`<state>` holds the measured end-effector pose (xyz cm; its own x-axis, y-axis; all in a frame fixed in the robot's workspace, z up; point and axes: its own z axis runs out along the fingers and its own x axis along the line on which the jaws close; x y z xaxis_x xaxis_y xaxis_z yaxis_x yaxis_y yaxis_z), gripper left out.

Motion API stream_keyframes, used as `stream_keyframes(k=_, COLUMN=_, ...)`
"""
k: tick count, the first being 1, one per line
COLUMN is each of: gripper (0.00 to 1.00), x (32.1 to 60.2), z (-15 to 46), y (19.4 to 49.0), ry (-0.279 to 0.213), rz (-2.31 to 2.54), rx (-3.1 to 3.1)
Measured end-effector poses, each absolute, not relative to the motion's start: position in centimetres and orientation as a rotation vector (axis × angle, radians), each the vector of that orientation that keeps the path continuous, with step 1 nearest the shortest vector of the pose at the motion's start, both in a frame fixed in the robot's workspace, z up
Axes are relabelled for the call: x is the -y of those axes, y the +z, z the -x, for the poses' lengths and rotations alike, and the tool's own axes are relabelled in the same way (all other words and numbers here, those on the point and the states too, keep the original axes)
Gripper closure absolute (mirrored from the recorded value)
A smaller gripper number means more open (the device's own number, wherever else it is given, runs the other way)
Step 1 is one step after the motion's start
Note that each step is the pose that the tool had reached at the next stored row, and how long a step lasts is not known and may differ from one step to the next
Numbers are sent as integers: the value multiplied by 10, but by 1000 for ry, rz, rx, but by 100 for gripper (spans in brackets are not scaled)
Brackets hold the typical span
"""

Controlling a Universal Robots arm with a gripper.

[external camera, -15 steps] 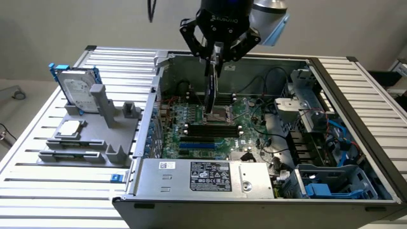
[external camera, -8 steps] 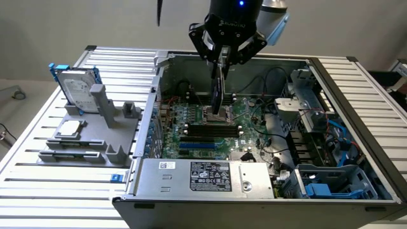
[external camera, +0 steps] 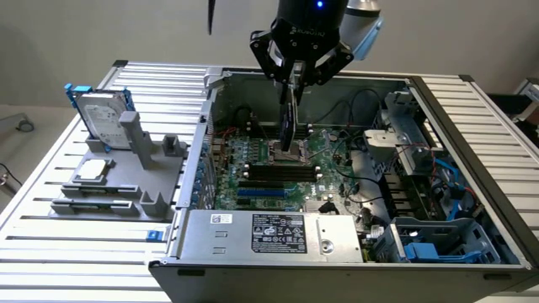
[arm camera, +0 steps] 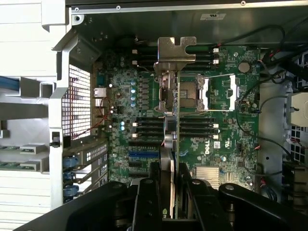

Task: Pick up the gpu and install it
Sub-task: 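Pick up the gpu and move the gpu toward the slot, then insert the gpu into the slot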

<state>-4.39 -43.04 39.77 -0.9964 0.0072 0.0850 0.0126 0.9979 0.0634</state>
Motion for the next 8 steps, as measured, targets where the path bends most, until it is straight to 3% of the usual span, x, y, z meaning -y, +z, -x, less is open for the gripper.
stream_keyframes(k=8, gripper=73, x=430, z=44, y=398, ry=-98, rz=15, rx=3055)
